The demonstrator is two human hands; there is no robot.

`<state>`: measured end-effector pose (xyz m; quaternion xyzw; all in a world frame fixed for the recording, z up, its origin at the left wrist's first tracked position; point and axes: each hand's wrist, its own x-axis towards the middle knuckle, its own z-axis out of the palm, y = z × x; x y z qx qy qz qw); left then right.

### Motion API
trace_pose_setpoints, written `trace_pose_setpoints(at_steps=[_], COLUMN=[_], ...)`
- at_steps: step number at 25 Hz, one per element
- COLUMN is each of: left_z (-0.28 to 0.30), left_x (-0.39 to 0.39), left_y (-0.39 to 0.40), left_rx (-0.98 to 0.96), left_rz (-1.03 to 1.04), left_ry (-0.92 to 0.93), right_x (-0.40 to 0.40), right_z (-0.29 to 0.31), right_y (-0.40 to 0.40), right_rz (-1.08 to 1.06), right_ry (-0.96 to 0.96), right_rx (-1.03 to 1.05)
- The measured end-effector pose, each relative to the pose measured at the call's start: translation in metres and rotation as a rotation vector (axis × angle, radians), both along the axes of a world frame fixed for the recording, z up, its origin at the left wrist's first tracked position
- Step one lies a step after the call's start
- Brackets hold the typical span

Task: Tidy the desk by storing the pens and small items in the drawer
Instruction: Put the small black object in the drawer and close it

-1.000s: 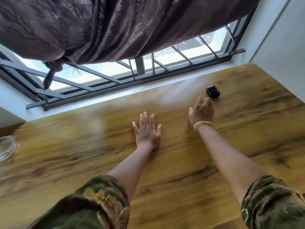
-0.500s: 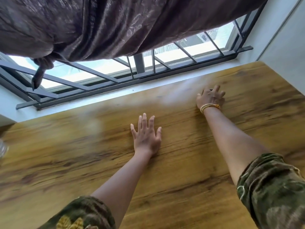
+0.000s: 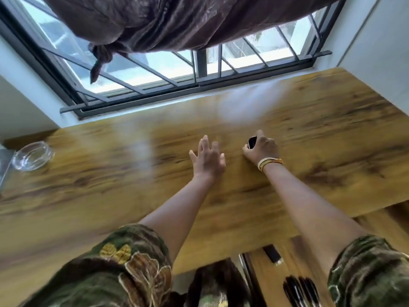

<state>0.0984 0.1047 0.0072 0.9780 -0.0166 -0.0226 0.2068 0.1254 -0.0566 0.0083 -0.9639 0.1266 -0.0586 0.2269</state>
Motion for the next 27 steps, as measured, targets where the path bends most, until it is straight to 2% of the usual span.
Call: trace_pose_setpoints(at_steps=[4, 10, 18, 20, 25, 27], left_z=[-0.014, -0.023, -0.026, -0.027, -0.035, -0.039], left_x=[-0.105, -0.208, -0.267, -0.284, -0.358, -0.389], left_y=[0.029, 0.037, 0.006, -0.005, -0.069, -0.107], left_rx=[0.023, 0.053, 0.083, 0.086, -0.184, -0.342], left_rz=[-0.058, -0.15, -0.067, -0.039, 0.187, 0.234], left_ry=[-0.045, -0.033, 0.135, 0.14, 0.036, 0.102], right_x=[-0.084, -0.189, -0.27, -0.296, -0.362, -0.381], right_z=[0.001, 0.0, -0.006, -0.012, -0.032, -0.04], right_y=[0.027, 0.033, 0.005, -0.014, -0.087, -0.117], right_rz=[-0.033, 0.02, 0.055, 0.057, 0.057, 0.101], right_ry=[0.01, 0.085, -0.015, 0.004, 0.231, 0.325], right_rx=[0.134, 0.279, 0.515, 0.482, 0.457, 0.389])
